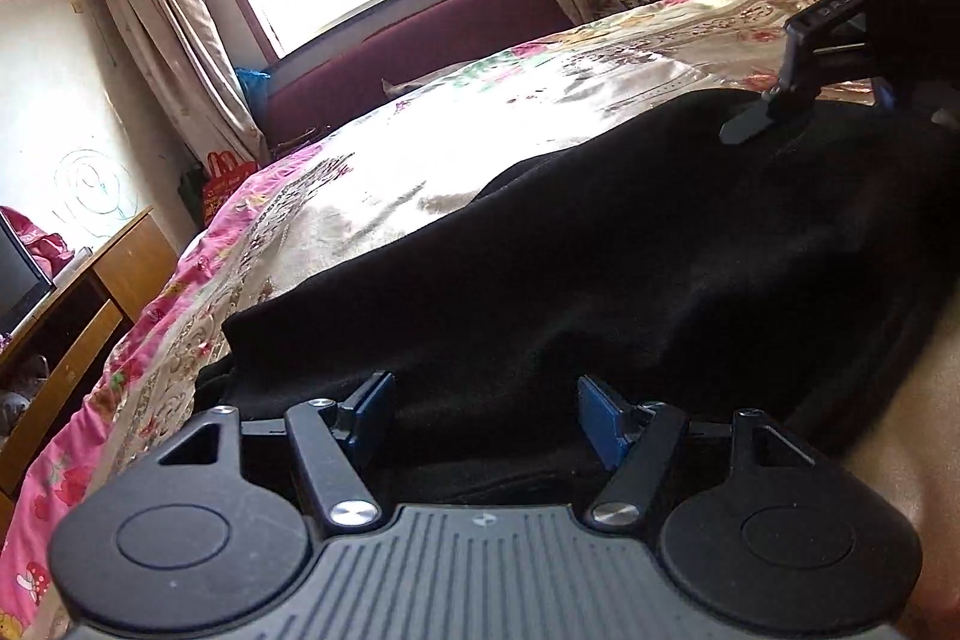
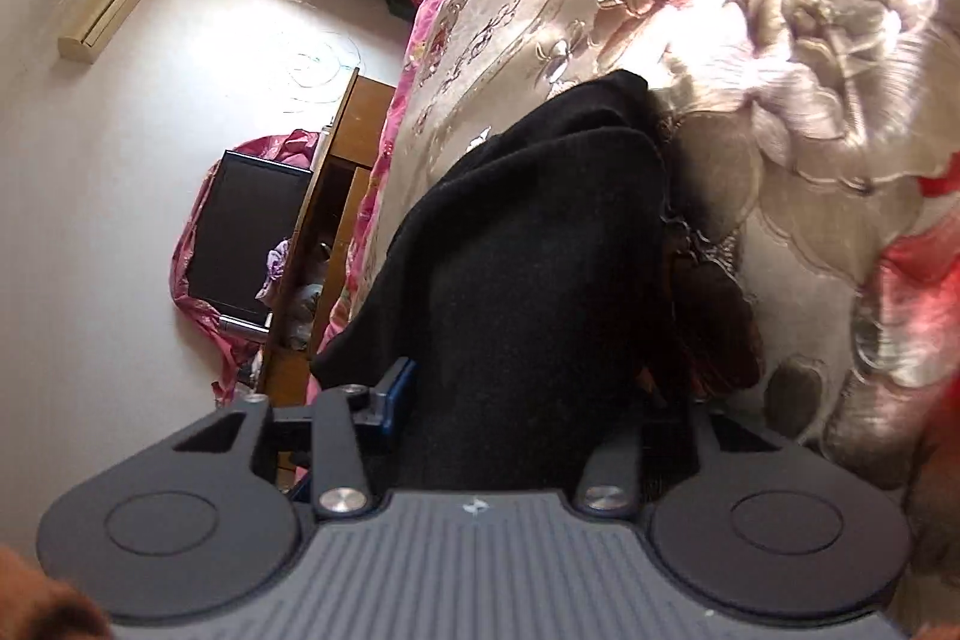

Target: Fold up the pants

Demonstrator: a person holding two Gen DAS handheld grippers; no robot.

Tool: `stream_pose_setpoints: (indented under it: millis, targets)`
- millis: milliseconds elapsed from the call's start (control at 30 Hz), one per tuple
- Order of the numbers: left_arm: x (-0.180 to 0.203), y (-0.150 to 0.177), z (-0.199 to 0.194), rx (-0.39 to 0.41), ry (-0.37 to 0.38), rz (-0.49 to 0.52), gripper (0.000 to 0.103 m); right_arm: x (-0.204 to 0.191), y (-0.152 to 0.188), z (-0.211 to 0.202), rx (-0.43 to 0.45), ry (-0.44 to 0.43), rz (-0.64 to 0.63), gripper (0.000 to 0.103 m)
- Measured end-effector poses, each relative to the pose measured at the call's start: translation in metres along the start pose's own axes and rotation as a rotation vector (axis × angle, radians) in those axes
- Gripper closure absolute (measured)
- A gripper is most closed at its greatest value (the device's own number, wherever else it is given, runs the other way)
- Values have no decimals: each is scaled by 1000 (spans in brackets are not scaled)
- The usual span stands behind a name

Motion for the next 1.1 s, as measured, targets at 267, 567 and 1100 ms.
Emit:
stream_pose_setpoints:
  millis: [267,567,1100]
  targets:
    - [16,-3,3,-71,98,19,21,-6,17,-51,56,14,51,88]
    - [96,-45,-42,93,305,68,21,-7,31,-193,103,302,8,88]
    - [78,-27,-7,78,163,-127,16,-157,7,-125,69,537,-317,82]
Point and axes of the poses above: each gripper's, at about its wrist camera, not at the fingertips, and z roughly the way its jaws point, x to its right, y to its underside, the point moved 2 cm from there along z, roughly the way its jaws point, and after that the axes turned 6 degrees about x, right-handed, at the moved point
